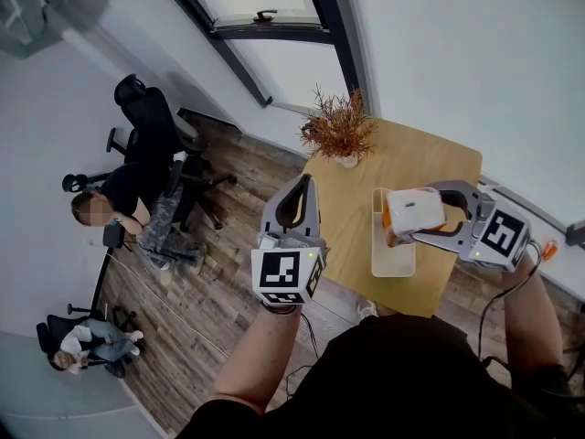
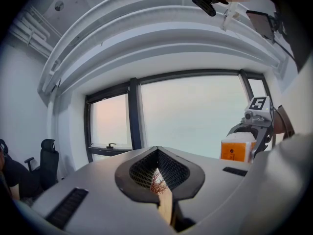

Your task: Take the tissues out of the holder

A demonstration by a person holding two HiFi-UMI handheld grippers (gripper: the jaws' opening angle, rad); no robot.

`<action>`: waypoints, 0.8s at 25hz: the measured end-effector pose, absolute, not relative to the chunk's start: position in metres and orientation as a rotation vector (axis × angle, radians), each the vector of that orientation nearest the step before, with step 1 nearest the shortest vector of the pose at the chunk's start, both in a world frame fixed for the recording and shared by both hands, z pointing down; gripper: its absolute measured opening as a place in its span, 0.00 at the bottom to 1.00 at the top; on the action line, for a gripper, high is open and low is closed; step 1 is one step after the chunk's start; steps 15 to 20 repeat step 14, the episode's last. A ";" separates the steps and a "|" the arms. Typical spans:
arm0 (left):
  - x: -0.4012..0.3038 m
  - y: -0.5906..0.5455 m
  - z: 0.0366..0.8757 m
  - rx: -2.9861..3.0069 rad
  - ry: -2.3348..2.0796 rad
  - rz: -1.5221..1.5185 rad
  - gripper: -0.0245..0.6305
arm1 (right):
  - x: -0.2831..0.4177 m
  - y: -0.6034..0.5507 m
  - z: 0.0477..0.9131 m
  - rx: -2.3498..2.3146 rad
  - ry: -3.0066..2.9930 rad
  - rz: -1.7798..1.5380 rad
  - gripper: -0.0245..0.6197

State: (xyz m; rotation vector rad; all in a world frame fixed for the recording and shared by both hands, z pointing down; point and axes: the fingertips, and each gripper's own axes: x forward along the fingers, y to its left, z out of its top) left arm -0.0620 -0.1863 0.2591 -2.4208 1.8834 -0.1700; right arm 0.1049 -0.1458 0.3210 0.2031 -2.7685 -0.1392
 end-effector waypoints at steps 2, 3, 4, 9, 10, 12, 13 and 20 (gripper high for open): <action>-0.057 -0.186 0.260 -2.430 1.869 -0.174 0.04 | 0.103 -0.143 0.321 0.196 -2.771 -0.140 0.48; -0.054 -0.186 0.260 -2.433 1.862 -0.177 0.04 | 0.103 -0.142 0.321 0.194 -2.771 -0.138 0.47; -0.052 -0.186 0.260 -2.436 1.857 -0.179 0.04 | 0.103 -0.142 0.321 0.193 -2.767 -0.136 0.48; -0.054 -0.190 0.261 -2.431 1.869 -0.198 0.04 | 0.100 -0.141 0.319 0.170 -2.751 -0.135 0.48; -0.055 -0.191 0.261 -2.428 1.876 -0.199 0.04 | 0.100 -0.140 0.317 0.163 -2.755 -0.136 0.48; -0.057 -0.191 0.259 -2.423 1.884 -0.197 0.04 | 0.100 -0.140 0.316 0.157 -2.755 -0.137 0.48; -0.057 -0.191 0.258 -2.422 1.885 -0.195 0.04 | 0.101 -0.139 0.315 0.156 -2.754 -0.137 0.48; -0.057 -0.191 0.257 -2.421 1.886 -0.193 0.04 | 0.101 -0.139 0.314 0.155 -2.754 -0.136 0.48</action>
